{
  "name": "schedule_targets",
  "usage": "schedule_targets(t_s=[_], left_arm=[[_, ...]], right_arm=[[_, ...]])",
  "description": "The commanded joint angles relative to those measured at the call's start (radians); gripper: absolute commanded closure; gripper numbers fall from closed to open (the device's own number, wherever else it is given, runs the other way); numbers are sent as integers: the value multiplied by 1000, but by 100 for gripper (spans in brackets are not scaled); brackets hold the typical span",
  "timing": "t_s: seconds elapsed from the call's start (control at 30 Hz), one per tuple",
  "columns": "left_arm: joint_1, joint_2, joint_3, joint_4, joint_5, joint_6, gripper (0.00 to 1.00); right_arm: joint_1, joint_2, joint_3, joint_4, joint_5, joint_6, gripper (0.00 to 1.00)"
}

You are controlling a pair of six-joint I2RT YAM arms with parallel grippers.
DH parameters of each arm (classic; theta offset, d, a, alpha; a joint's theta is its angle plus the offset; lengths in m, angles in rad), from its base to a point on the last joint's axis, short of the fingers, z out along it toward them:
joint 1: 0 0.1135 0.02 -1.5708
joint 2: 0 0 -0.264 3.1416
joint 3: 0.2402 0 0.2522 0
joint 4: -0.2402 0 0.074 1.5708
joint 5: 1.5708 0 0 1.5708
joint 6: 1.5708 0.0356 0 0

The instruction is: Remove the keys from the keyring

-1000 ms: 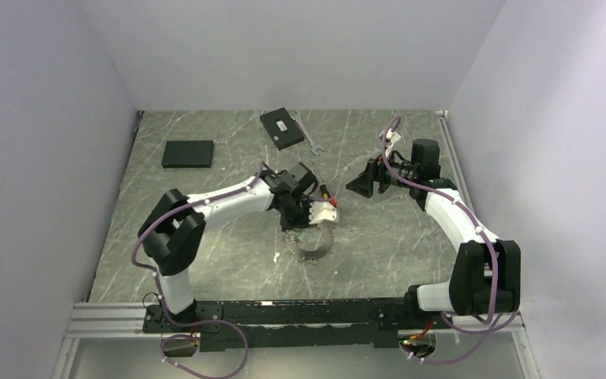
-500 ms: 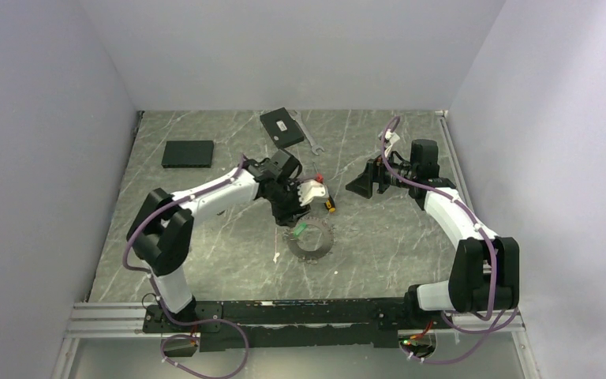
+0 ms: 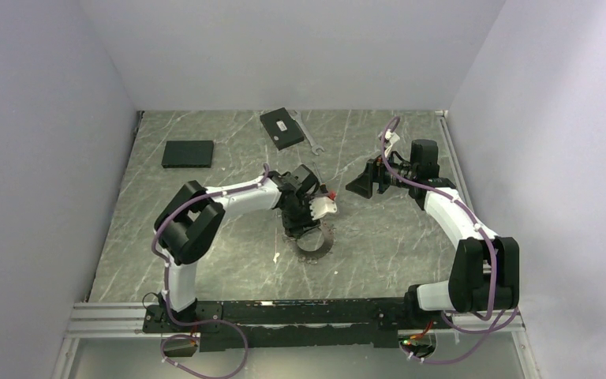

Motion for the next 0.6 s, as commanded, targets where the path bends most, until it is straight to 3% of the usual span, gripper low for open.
schedule_targets(t_s=[0.0, 0.1, 0.37, 0.57], left_arm=[[-19, 28, 59, 10, -43, -16, 55], [-19, 29, 69, 4, -44, -23, 63], [-17, -30, 85, -60, -4, -32, 100], [37, -153, 80, -137, 125, -34, 100]], right_arm=[[-6, -19, 5, 31, -28, -8, 21], [-6, -19, 5, 33, -28, -8, 21], [-6, -16, 5, 28, -25, -15, 21], [-6, -16, 4, 28, -27, -18, 21]])
